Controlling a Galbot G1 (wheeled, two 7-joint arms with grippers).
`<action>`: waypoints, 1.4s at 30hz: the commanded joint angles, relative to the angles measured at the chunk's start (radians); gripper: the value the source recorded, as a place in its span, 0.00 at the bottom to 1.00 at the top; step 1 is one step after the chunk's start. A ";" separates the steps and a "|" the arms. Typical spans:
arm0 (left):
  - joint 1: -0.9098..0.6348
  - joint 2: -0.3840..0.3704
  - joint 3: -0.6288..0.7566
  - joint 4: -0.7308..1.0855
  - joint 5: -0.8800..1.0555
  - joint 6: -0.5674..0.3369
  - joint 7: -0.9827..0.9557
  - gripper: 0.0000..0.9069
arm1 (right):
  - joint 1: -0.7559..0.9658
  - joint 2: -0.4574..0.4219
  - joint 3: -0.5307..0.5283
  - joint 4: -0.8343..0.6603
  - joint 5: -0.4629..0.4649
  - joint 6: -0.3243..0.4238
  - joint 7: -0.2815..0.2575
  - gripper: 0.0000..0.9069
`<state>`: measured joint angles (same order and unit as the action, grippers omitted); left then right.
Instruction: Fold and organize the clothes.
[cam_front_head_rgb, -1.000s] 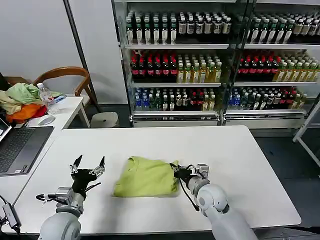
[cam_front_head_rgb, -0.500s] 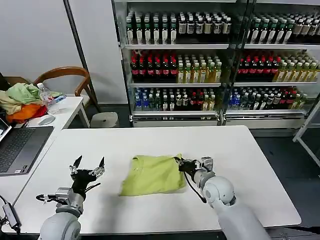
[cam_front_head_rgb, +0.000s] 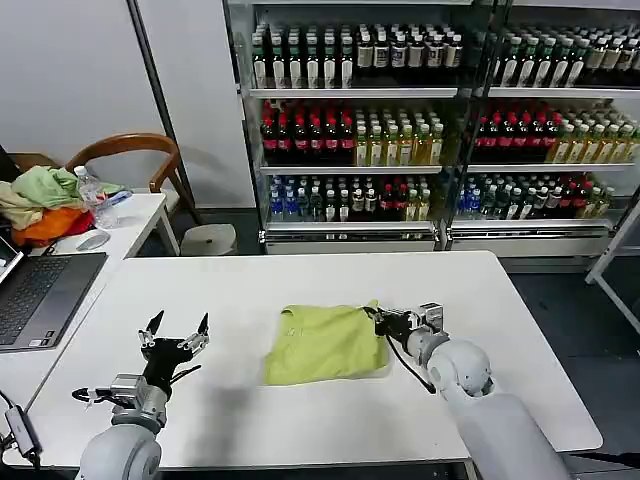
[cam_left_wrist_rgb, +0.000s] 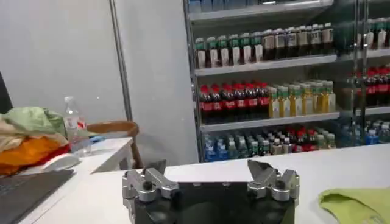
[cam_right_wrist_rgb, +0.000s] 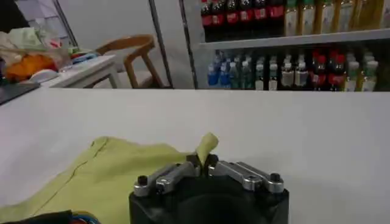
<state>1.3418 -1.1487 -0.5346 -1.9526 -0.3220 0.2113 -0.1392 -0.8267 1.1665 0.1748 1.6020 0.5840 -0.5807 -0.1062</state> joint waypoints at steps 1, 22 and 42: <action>-0.002 -0.001 0.001 0.001 -0.002 0.001 0.000 1.00 | 0.017 -0.011 0.012 -0.035 -0.032 0.000 -0.057 0.00; -0.010 0.006 0.003 -0.008 -0.018 0.012 0.001 1.00 | 0.006 -0.019 0.059 0.022 -0.104 0.003 0.020 1.00; -0.031 0.005 0.009 -0.004 -0.007 -0.032 0.017 1.00 | -0.086 -0.068 0.151 0.086 -0.288 0.313 0.139 1.00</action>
<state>1.3297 -1.1459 -0.5298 -1.9657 -0.3364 0.2121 -0.1351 -0.8830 1.1143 0.2773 1.6572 0.3909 -0.4619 -0.0206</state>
